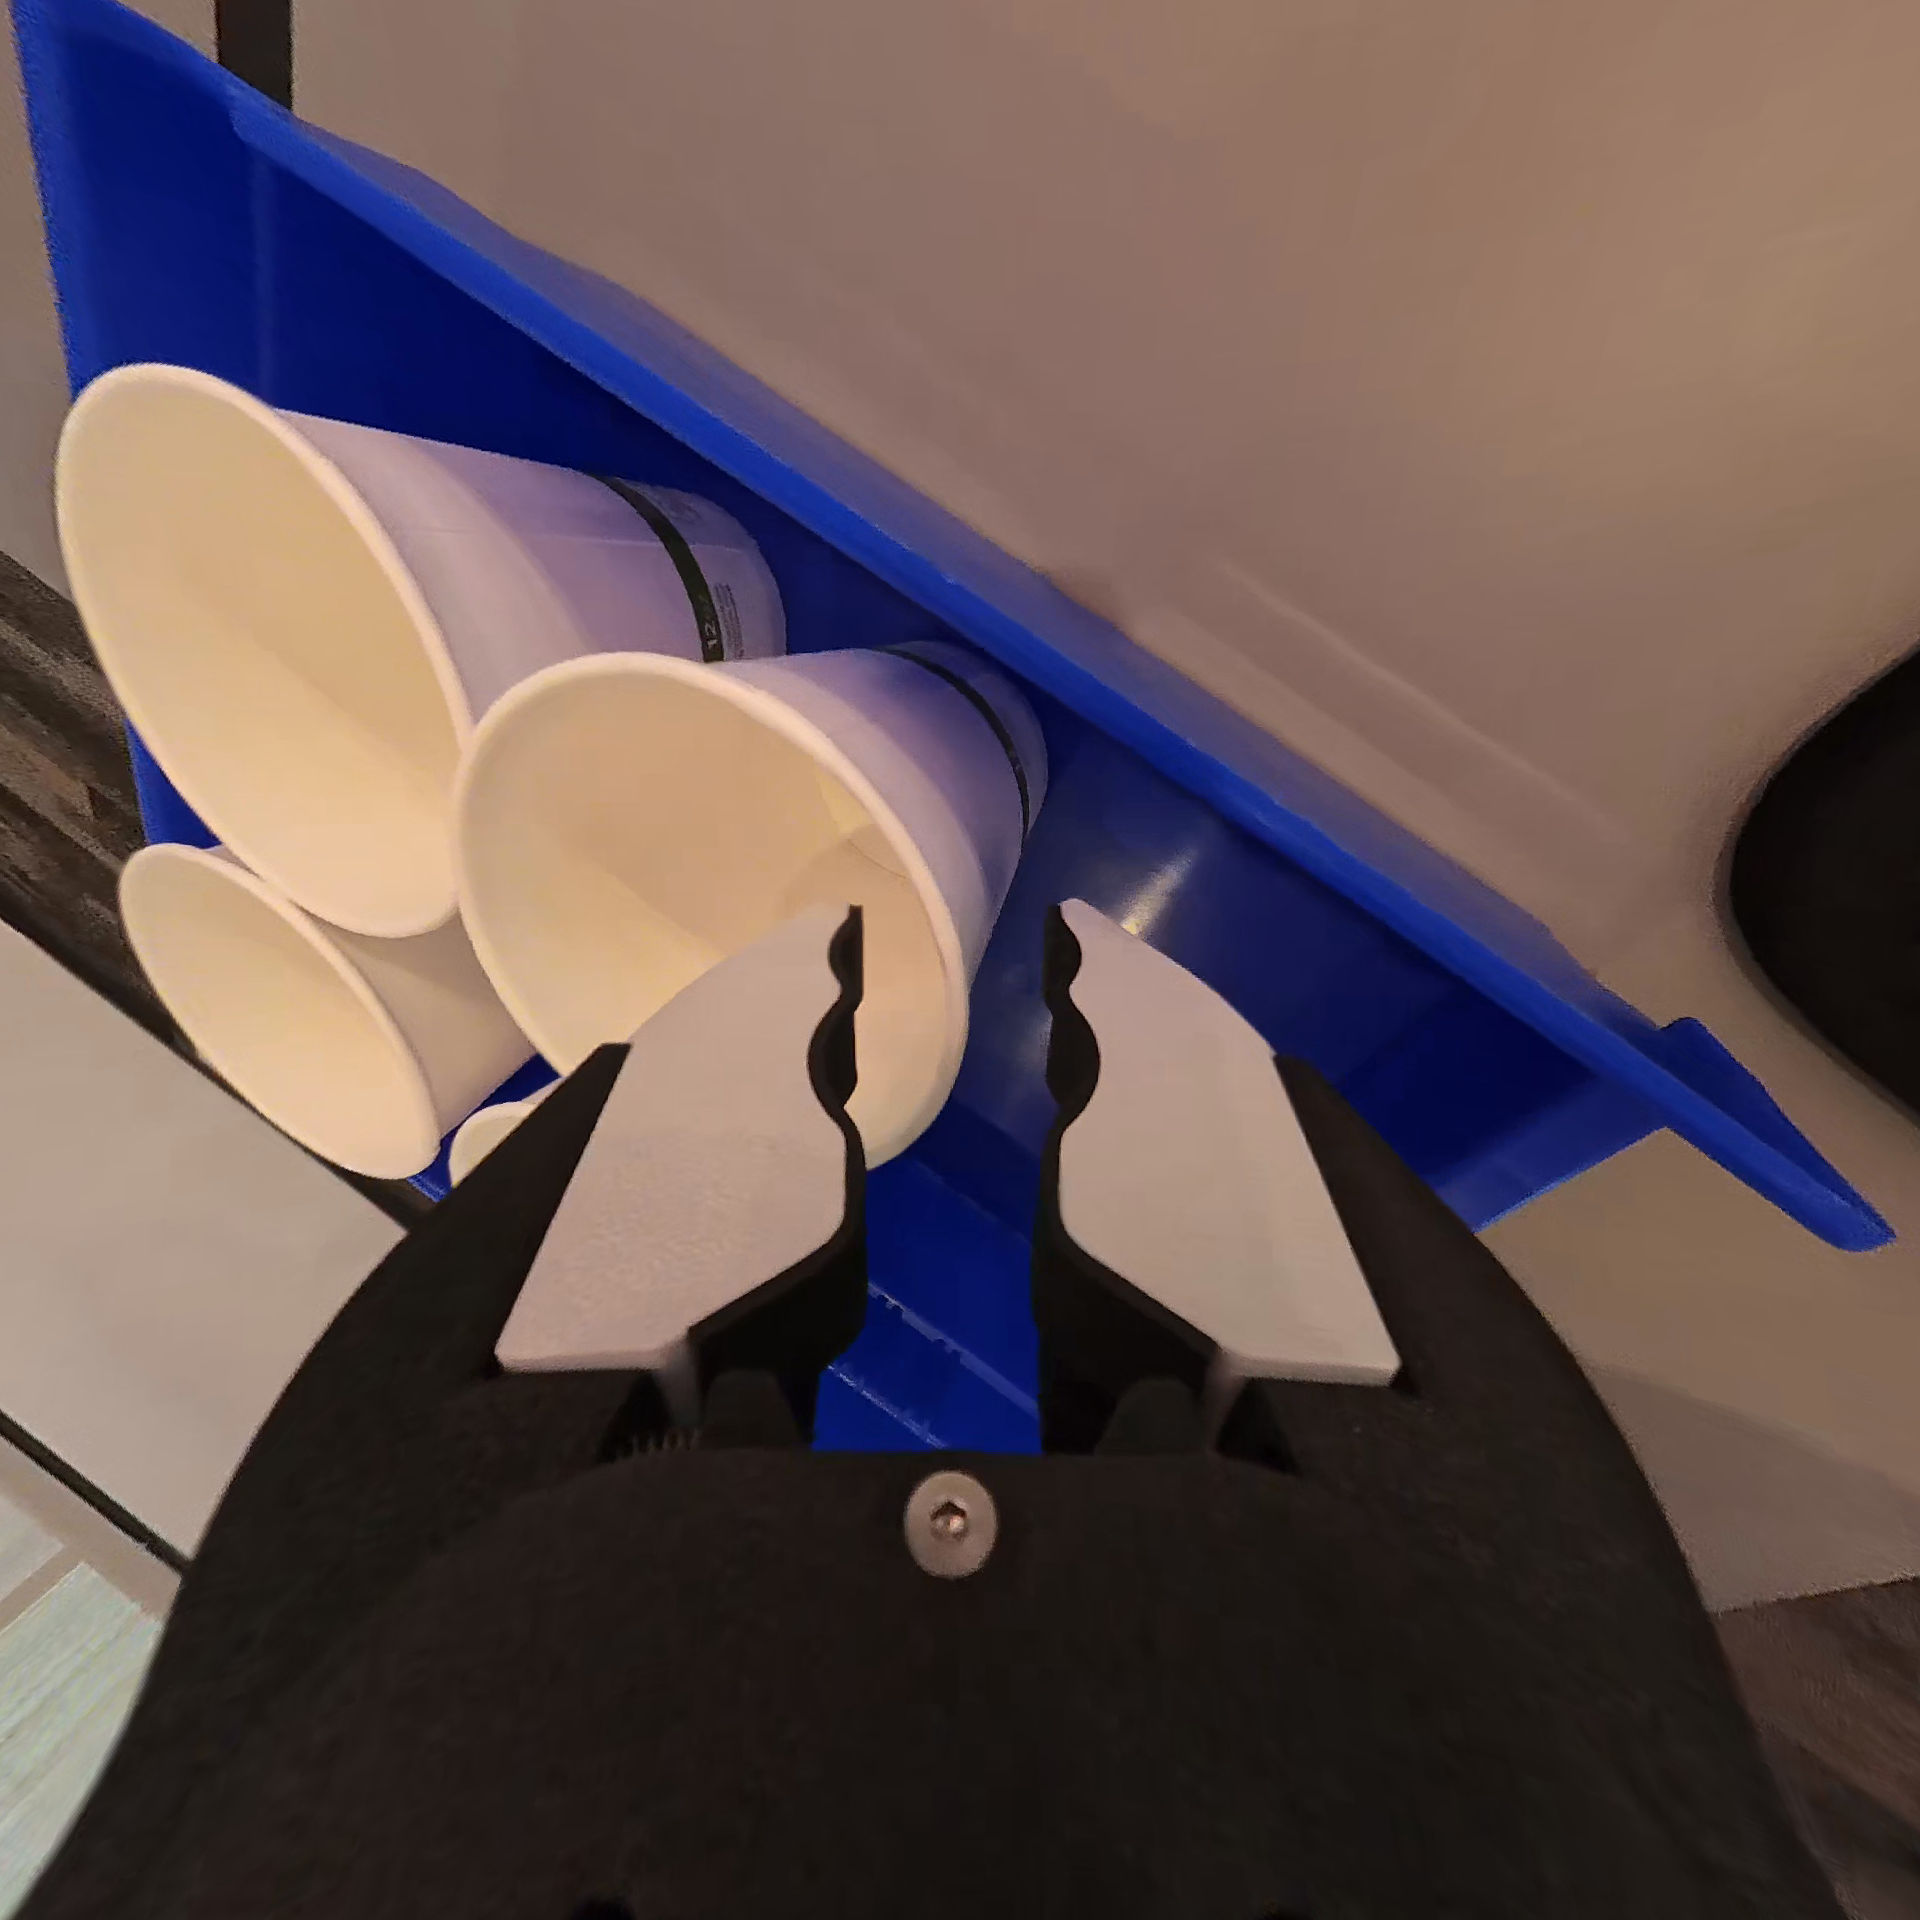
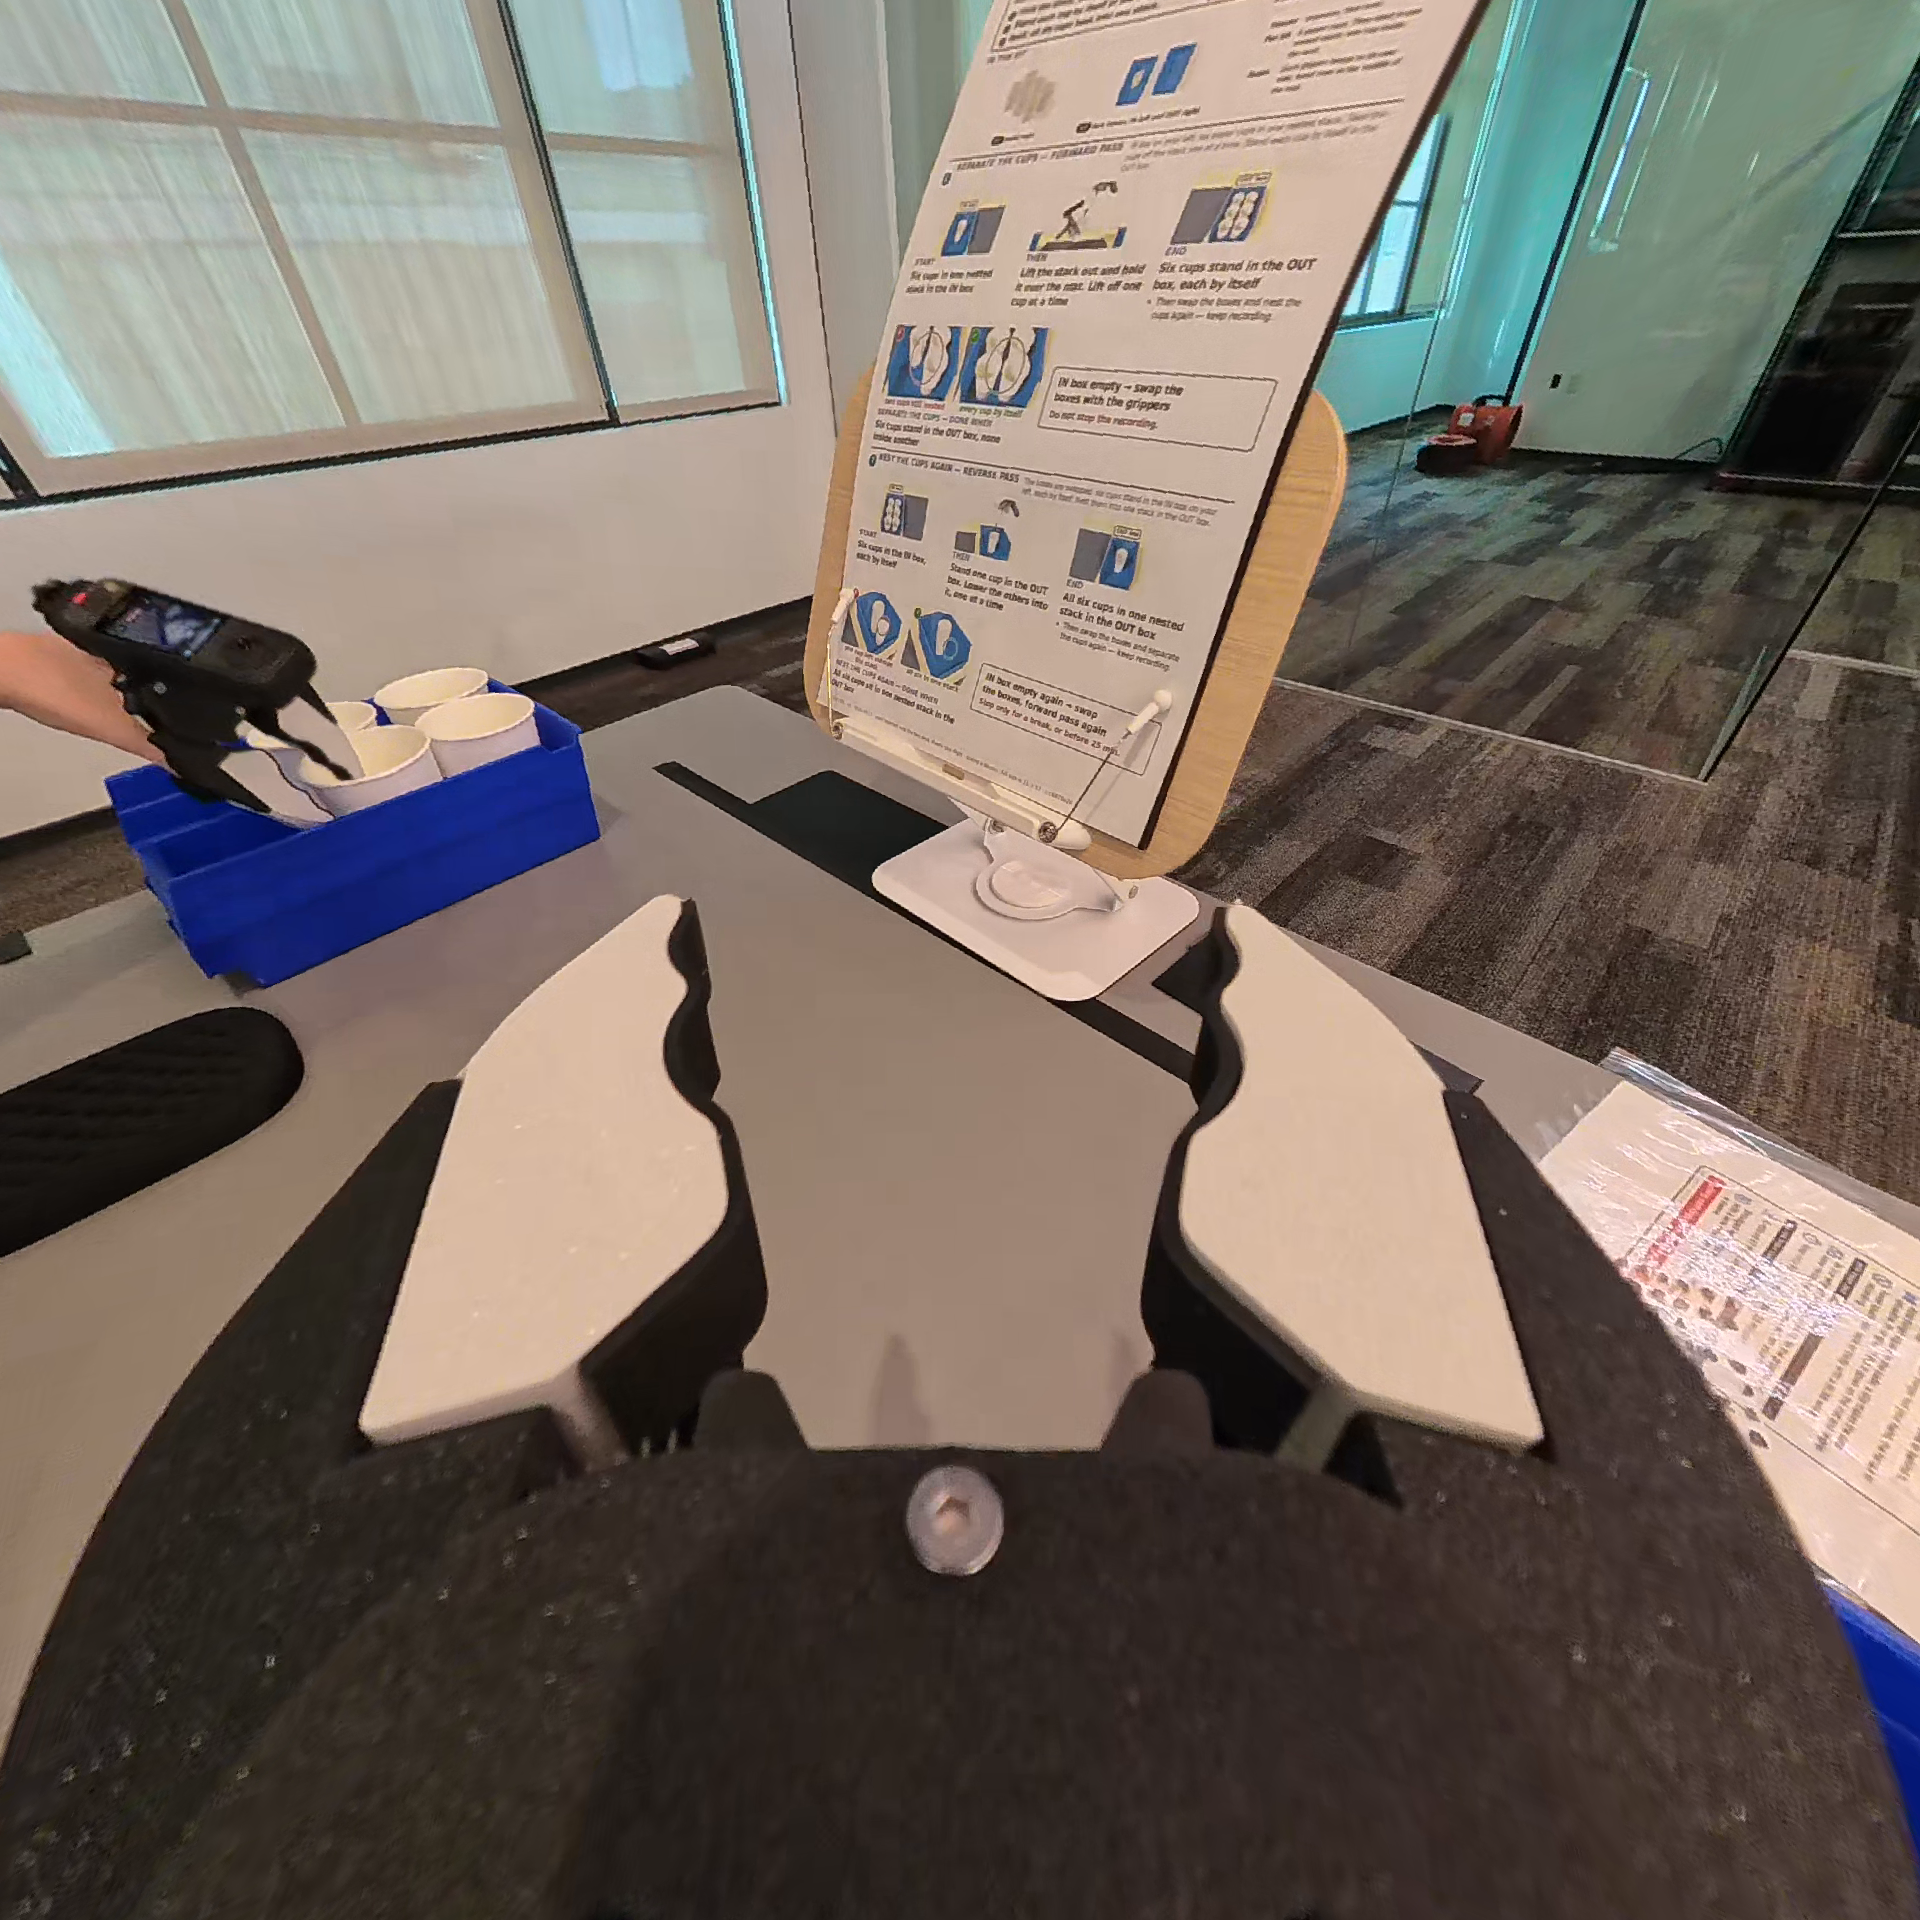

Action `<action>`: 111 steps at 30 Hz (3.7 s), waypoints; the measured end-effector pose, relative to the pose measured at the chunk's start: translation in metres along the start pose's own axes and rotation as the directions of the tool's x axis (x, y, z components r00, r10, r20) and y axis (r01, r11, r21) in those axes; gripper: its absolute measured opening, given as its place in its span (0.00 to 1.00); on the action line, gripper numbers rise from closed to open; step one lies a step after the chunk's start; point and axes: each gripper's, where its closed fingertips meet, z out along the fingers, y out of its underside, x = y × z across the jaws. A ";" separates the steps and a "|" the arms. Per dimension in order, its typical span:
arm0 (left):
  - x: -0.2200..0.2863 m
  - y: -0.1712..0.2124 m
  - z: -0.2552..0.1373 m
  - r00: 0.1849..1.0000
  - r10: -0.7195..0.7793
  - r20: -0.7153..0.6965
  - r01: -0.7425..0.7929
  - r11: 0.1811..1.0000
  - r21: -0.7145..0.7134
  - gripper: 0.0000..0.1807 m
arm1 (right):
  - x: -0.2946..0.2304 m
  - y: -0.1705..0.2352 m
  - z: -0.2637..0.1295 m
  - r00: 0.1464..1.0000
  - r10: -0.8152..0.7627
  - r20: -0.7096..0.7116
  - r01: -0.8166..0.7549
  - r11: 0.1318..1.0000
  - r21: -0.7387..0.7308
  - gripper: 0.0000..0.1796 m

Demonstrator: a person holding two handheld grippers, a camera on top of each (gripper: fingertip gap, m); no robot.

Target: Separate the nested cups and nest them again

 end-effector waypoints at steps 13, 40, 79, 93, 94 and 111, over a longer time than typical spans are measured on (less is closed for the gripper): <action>0.002 -0.004 -0.027 1.000 0.007 -0.022 -0.008 1.000 -0.015 0.00 | 0.016 0.013 0.002 0.998 0.060 -0.002 -0.060 0.998 -0.026 0.49; 0.159 -0.262 -0.200 0.792 0.609 -0.044 -0.539 0.731 0.420 0.00 | -0.172 0.046 0.098 0.852 -0.258 0.456 0.321 0.945 -0.065 0.50; 0.222 -0.300 -0.204 0.649 0.761 -0.004 -0.696 0.596 0.400 0.07 | -0.220 0.076 0.095 0.665 -0.092 0.742 0.254 0.961 -0.108 0.48; 0.187 -0.296 -0.239 0.813 0.570 0.124 -0.529 0.631 0.568 0.25 | -0.190 0.067 0.095 0.696 -0.057 0.716 0.169 0.982 -0.086 0.48; 0.181 -0.295 -0.249 0.838 0.529 0.135 -0.490 0.620 0.612 0.25 | -0.182 0.066 0.095 0.713 -0.053 0.700 0.159 0.983 -0.088 0.48; 0.076 -0.180 -0.253 0.978 -0.192 -0.082 0.146 0.349 0.926 0.28 | 0.151 0.009 -0.104 0.885 -0.019 -0.464 0.056 0.996 0.067 0.49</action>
